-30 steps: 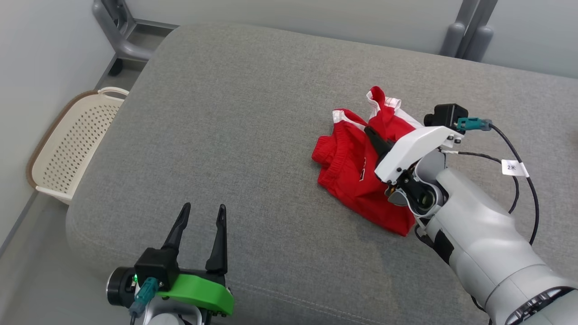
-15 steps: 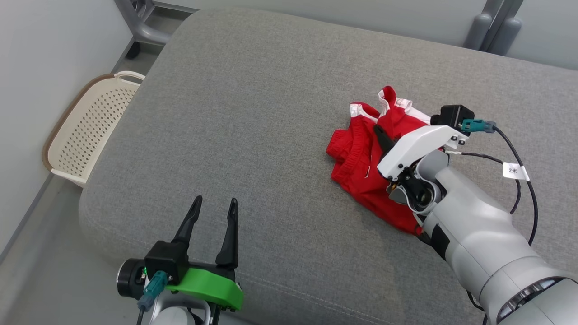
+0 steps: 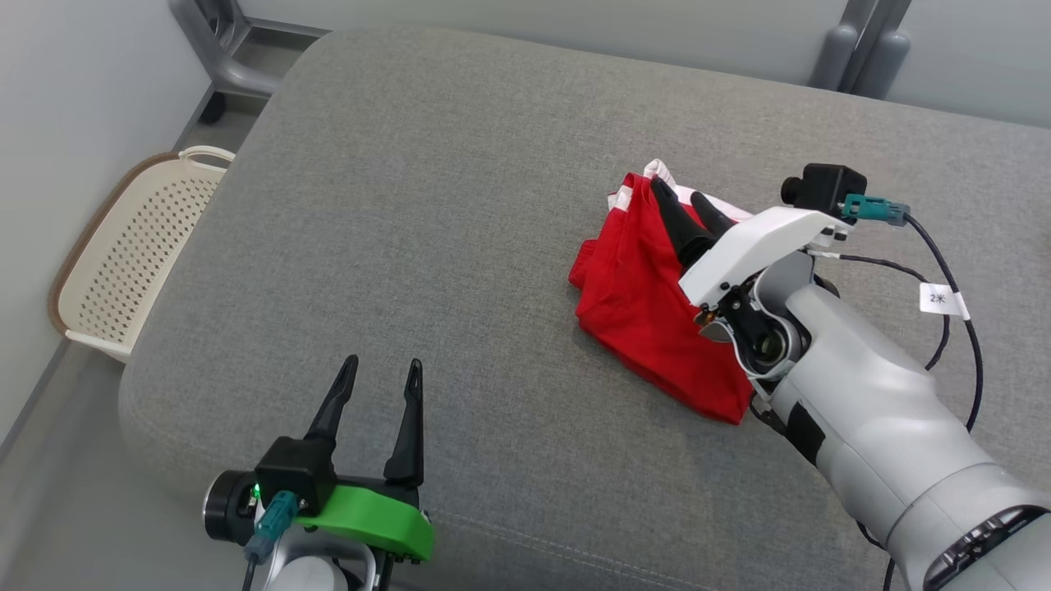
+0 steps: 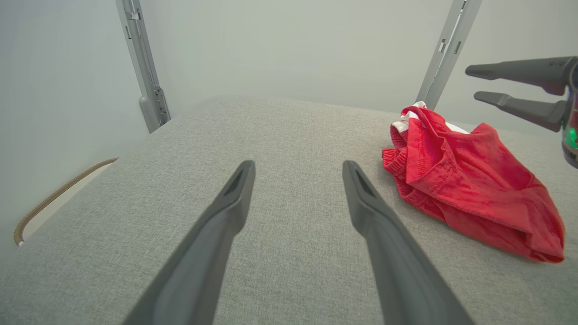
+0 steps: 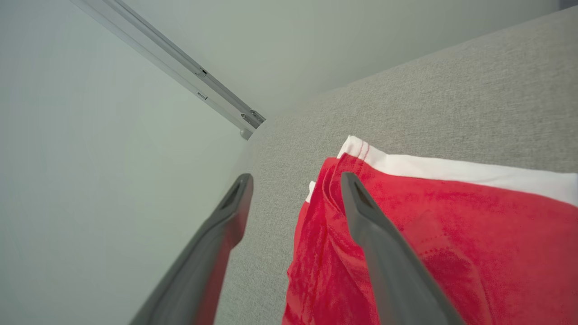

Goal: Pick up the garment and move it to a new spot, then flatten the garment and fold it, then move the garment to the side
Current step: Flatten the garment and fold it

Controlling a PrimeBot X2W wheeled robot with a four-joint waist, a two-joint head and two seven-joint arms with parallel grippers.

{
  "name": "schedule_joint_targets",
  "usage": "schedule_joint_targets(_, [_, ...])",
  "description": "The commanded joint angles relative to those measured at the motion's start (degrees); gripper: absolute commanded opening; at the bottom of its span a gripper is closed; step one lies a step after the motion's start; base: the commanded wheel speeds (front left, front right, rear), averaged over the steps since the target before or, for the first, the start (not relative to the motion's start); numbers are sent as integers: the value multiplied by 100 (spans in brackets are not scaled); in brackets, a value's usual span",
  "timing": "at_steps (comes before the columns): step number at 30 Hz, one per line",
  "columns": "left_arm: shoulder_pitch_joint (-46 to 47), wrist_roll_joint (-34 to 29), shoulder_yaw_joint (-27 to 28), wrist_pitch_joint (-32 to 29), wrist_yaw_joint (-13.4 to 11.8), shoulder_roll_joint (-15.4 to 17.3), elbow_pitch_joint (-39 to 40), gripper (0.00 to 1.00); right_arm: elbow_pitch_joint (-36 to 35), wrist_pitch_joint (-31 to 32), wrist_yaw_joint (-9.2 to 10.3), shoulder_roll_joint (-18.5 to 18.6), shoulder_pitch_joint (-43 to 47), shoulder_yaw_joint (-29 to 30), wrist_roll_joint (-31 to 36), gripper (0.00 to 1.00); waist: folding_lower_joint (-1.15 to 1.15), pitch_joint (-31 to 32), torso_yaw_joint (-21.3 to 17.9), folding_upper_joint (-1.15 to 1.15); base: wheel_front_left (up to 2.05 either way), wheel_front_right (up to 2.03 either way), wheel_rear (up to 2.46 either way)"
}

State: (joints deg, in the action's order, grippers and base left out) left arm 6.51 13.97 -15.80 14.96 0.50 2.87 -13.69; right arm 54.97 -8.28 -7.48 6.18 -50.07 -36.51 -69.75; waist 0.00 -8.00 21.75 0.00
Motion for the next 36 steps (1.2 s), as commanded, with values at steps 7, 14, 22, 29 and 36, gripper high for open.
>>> schedule_joint_targets(7, [-70, -134, 139, 22, 38, 7, 6, 100, -682, -469, -1, 579, 293, -192, 43, 100, 0, 139, -233, 0, 0, 0, 0])
schedule_joint_targets(14, [-117, -192, 201, 22, 59, 8, 38, 100, -805, -652, -1, 1023, 424, -192, 273, 100, 0, 160, -346, 0, 0, 0, 0])
schedule_joint_targets(22, [-77, -205, 219, 22, 94, 7, 65, 100, -450, -696, 0, 1360, 514, 24, 850, 100, 0, 105, -362, 0, 0, 0, 0])
schedule_joint_targets(29, [-13, -204, 213, 22, 112, 7, 79, 100, 80, -698, 0, 1212, 531, 149, 1571, 0, 0, -20, -309, 0, 0, 0, 0])
schedule_joint_targets(36, [95, -165, 151, 22, 131, 7, 100, 100, 587, -699, 0, 977, 379, 43, 2092, 0, 0, -262, -216, 0, 0, 0, 0])
